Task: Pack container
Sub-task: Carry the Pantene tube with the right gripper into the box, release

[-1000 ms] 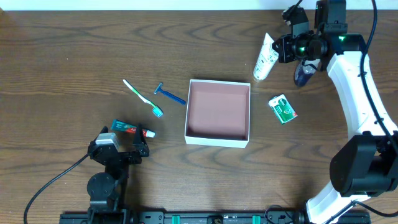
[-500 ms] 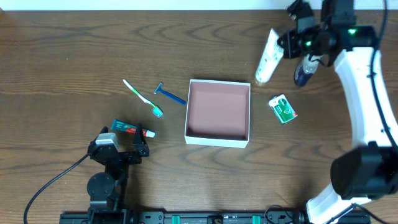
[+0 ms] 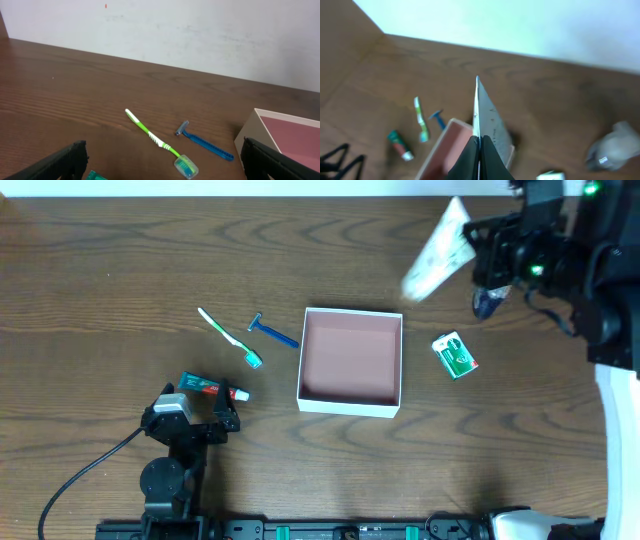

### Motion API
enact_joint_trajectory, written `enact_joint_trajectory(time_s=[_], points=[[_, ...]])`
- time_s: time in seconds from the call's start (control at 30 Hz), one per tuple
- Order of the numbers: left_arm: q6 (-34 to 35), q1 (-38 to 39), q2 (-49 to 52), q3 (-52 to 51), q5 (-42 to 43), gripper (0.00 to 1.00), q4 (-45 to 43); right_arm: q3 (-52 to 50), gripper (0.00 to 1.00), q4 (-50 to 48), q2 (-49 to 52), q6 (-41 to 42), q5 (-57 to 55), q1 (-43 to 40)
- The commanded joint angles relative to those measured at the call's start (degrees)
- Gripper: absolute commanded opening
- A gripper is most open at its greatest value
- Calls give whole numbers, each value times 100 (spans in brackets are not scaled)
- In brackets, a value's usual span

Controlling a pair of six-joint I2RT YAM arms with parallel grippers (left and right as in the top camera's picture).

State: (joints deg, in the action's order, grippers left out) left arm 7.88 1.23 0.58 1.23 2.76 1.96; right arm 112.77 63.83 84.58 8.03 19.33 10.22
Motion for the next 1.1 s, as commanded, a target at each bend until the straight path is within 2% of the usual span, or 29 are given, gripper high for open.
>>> enact_joint_trajectory(time_s=[0.0,0.2,0.53,1.07], points=[[-9,-24,-24,-101,-109,98,205,-20,1,39,114,1012,-566,463],[-9,-24,-24,-101,-109,98,205,-398,1,20,247,2048,-1342,1233],[-9,-24,-24,-101,-109,98,205,-1130,1,-693,627,2618,-1711,2098],[-9,-24,-24,-101,-109,98,205,-1156,1,-1521,1569,3206,-2013,2671]])
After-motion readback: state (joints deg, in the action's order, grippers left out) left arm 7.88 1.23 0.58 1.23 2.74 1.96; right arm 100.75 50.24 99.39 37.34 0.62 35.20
